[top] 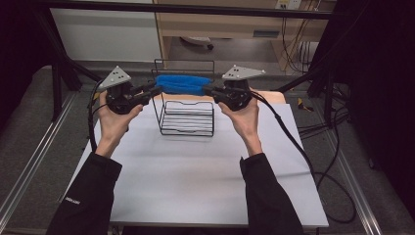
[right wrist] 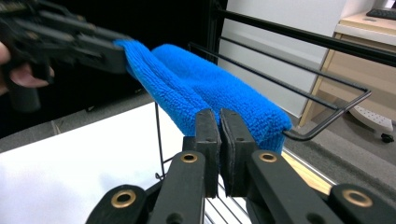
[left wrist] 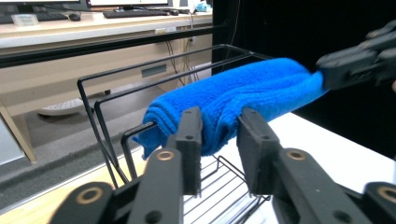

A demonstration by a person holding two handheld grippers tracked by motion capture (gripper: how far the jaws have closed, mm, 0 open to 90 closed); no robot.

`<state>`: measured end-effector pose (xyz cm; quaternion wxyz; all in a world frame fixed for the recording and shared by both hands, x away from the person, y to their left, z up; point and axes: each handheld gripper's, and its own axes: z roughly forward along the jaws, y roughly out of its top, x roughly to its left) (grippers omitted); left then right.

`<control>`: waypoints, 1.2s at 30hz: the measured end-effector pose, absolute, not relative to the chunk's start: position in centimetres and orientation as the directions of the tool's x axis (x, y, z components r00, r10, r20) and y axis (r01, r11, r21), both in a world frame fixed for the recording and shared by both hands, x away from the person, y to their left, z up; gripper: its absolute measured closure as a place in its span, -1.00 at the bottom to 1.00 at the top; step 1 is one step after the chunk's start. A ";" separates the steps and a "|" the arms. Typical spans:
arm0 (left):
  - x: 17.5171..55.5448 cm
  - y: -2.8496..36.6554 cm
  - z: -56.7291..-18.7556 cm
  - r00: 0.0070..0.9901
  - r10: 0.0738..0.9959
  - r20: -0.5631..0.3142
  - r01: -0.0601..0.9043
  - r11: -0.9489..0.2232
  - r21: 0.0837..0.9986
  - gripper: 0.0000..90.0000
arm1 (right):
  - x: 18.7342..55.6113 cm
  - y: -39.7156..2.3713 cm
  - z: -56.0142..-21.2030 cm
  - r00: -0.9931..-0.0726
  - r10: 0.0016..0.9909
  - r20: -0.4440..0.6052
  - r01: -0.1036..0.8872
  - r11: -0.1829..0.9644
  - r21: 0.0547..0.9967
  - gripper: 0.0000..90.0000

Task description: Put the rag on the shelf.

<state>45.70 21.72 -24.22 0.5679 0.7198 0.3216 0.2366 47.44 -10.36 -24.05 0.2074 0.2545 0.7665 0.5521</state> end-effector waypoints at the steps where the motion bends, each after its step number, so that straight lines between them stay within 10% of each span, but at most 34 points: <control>1: 45.6 21.9 -23.8 0.684 0.728 -0.040 0.197 -0.131 0.972 0.54 | 47.5 -10.3 -24.2 -0.786 0.617 -0.037 0.162 0.263 0.951 0.94; 15: 47.0 20.4 -25.6 0.681 0.728 -0.084 0.351 -0.223 0.909 0.99 | 47.5 -9.9 -25.1 -0.797 0.599 -0.074 0.149 0.314 0.938 0.88; 36: 48.6 19.6 -28.5 0.666 0.744 -0.054 0.345 -0.243 0.907 1.00 | 49.2 -10.6 -28.3 -0.761 0.647 0.056 0.277 0.245 0.929 0.99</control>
